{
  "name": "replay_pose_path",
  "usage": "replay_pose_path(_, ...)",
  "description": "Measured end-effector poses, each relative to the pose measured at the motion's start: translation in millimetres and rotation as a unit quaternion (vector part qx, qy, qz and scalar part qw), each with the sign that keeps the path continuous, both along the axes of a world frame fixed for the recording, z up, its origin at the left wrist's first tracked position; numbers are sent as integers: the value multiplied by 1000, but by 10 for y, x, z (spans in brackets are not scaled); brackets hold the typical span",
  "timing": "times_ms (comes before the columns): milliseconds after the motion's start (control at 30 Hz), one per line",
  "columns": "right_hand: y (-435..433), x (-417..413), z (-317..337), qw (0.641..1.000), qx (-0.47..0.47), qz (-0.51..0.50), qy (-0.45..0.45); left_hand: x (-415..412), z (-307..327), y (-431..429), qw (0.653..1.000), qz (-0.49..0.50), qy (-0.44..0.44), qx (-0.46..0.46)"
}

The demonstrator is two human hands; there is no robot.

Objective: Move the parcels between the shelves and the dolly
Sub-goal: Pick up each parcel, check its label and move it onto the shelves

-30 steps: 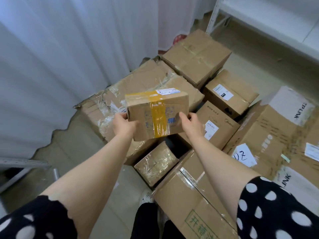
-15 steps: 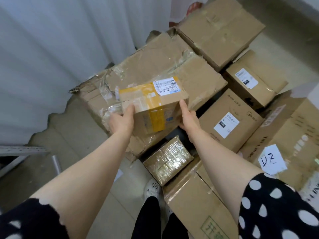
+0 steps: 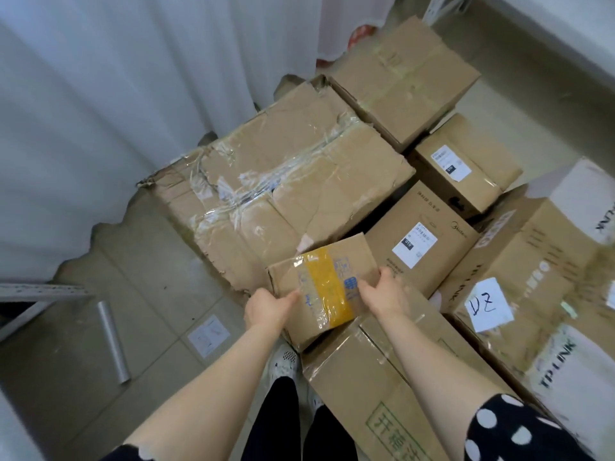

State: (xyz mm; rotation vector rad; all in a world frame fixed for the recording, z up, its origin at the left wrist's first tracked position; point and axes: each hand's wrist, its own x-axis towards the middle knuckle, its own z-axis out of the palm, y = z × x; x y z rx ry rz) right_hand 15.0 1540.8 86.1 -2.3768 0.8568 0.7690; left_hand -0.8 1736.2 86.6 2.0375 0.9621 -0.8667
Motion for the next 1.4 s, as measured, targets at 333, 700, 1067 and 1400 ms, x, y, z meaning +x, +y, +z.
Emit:
replay_pose_path(333, -50, -168, -378, 993, 36, 107, 31, -455, -471, -18, 997, 67, 37, -11)
replay_pose_path(700, -31, -253, -678, 967, 10, 247, 60, -650, -682, -149, 996, 68, 56, 0)
replay_pose_path(1067, -197, -634, -323, 969, 52, 236, 48, -713, -155, -252, 997, 23, 54, -43)
replay_pose_path(1400, -939, -1593, 1092, 989, 4, 142, -38, -872, 1264, -974, 921, -369, -120, 35)
